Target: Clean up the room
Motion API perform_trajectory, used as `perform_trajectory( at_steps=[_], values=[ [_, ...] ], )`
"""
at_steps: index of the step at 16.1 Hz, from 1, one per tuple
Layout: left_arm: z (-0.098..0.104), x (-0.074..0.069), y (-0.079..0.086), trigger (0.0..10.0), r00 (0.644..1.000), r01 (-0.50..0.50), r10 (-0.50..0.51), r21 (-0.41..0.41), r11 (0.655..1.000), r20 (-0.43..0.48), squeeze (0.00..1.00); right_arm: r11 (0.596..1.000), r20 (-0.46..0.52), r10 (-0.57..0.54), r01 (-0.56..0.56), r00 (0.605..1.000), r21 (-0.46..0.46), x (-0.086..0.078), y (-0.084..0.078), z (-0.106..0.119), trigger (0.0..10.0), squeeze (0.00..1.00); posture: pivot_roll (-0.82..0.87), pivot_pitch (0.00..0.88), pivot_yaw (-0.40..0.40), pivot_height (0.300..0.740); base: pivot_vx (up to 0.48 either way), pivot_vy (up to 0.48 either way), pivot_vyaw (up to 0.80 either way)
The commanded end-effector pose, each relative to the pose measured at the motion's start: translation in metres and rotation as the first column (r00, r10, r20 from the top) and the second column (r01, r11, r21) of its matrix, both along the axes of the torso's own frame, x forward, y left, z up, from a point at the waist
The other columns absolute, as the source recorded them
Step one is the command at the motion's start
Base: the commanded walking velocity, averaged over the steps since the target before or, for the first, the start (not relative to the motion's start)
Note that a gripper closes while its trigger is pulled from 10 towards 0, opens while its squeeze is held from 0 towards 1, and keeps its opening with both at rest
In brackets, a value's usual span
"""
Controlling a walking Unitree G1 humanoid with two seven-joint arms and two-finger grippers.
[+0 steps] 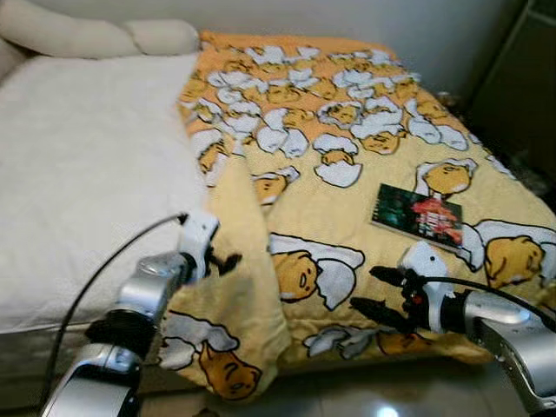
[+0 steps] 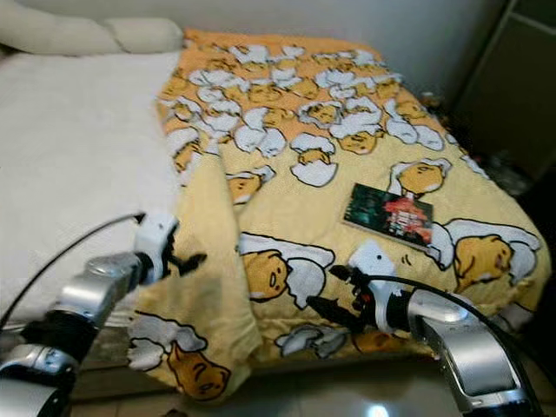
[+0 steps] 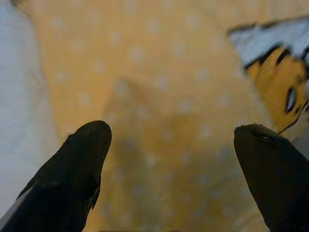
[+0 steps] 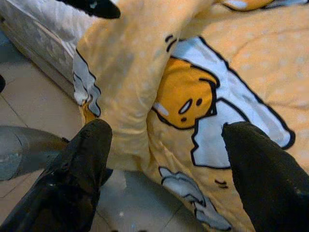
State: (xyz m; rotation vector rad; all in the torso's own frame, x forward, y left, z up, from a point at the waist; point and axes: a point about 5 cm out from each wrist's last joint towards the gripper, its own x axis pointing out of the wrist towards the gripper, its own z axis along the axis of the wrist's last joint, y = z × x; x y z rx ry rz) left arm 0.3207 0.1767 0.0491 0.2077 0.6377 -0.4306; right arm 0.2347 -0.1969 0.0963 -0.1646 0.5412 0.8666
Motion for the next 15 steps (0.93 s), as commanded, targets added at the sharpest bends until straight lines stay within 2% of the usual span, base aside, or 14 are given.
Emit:
perform_trajectory(
  at_steps=[1,2,5,8,10,13,15],
  values=[
    [0.008,0.008,-0.003,10.0,0.999,-0.001,0.002,-0.007,1.000,0.050,0.00,1.000,0.028,-0.024,0.024,0.999,-0.012,0.005,-0.001,0.005,10.0,0.00,-0.17,0.000,-0.049,0.740,0.000,0.000,0.00],
    [0.007,0.009,-0.003,10.0,0.999,-0.004,0.005,-0.019,1.000,0.050,0.00,0.999,0.029,-0.032,0.032,0.999,0.001,0.006,0.001,0.005,10.0,0.00,-0.17,0.000,-0.050,0.740,0.000,0.000,0.00],
    [-0.002,0.008,-0.001,10.0,1.000,0.014,-0.015,0.053,0.998,0.021,0.00,1.000,0.008,-0.017,0.016,1.000,0.023,0.002,0.009,0.002,10.0,0.00,-0.17,0.000,-0.063,0.740,0.000,0.000,0.00],
    [-0.008,0.010,-0.002,10.0,1.000,0.016,-0.014,0.092,0.996,-0.013,0.00,1.000,0.003,-0.018,0.018,1.000,-0.014,0.000,0.006,-0.005,10.0,0.00,-0.17,0.000,-0.081,0.740,0.000,0.000,0.00],
    [-0.015,0.008,-0.006,10.0,0.999,0.020,-0.017,0.100,0.995,-0.035,0.00,0.997,0.036,-0.051,0.053,0.998,-0.054,0.004,0.000,-0.005,10.0,0.00,-0.18,0.000,-0.091,0.740,0.000,0.000,0.00],
    [-0.016,0.009,-0.006,10.0,0.999,0.016,-0.012,0.145,0.989,-0.031,0.00,0.995,0.092,-0.071,0.077,0.993,-0.066,0.009,0.006,-0.005,10.0,0.00,-0.19,0.000,-0.086,0.740,0.000,0.000,0.00],
    [-0.010,0.015,-0.001,10.0,1.000,-0.004,0.005,0.166,0.986,-0.004,0.00,0.989,0.132,-0.128,0.136,0.983,-0.053,0.009,0.013,-0.007,10.0,0.00,-0.19,0.000,-0.043,0.740,0.000,0.000,0.00]
  ],
)
